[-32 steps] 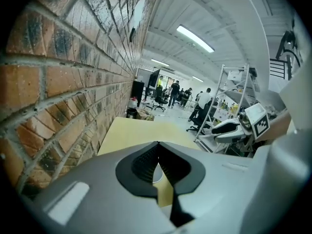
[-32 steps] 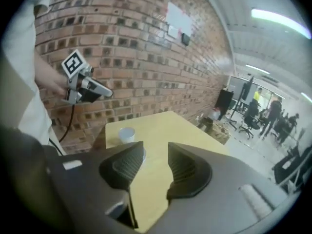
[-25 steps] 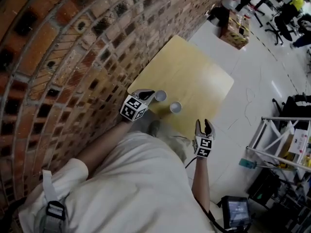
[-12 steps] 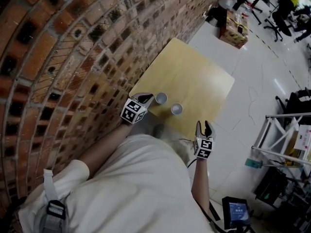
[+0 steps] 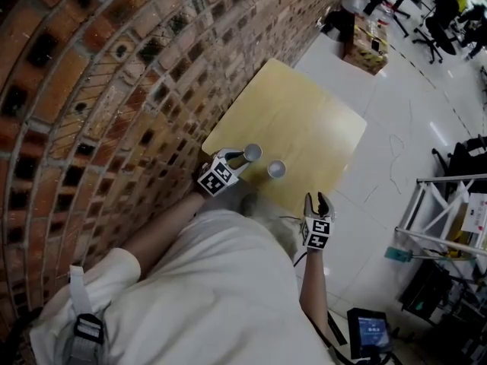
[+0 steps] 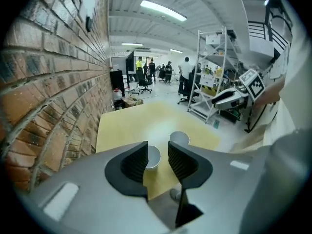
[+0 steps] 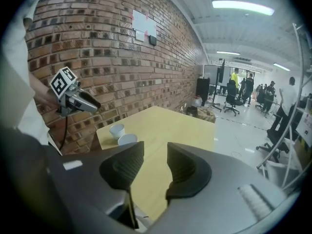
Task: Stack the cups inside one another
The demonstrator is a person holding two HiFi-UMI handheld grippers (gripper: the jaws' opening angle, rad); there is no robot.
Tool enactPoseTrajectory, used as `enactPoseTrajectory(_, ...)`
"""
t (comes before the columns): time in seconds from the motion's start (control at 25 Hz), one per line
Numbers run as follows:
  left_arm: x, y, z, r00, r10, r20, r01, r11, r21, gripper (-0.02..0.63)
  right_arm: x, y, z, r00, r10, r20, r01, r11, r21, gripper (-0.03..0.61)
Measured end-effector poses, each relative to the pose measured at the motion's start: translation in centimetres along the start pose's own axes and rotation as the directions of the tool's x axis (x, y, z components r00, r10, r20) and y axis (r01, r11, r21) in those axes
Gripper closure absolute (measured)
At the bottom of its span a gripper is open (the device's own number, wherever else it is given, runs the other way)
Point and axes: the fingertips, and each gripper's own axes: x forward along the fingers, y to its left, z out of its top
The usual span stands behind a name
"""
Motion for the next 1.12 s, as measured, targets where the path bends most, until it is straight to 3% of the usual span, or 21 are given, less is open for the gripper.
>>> enactPoseTrajectory(0.2,2.7,-1.0,-2.7,0.988,-0.012,-0.151,0.032,0.991,0.13,0.457,0.0,0.7,-1.5,1.0,0.012,-0.025,-0.012,1.0,0.008,0.423)
enactPoseTrajectory(0.32,4.7,-1.0,-3.9,0.976,-0.005,-0.219,0.057,0.971,0.231,0.457,-0.2,1.0,-2.0,0.999,0.016,-0.033,-0.016,1.0,0.006,0.423)
enactPoseTrajectory(0.6,9.0,-2.0,-6.6,0.933,0.026,-0.358,0.161,0.862,0.481,0.459,-1.5,0.1,-4.3,0.998,-0.015,-0.055,0.018,0.999,0.045,0.423)
enactPoseTrajectory(0.88,12.0,-1.7,-8.3,0.895,0.045,-0.443,0.22,0.82,0.528,0.477,-3.0,-1.0,-6.1,0.996,-0.05,-0.076,0.056,0.995,0.086,0.423)
enactPoseTrajectory(1.12,12.5,-1.7,-8.6,0.89,0.056,-0.452,0.218,0.818,0.532,0.571,-3.8,-1.8,-7.3,0.993,-0.073,-0.089,0.082,0.991,0.103,0.423)
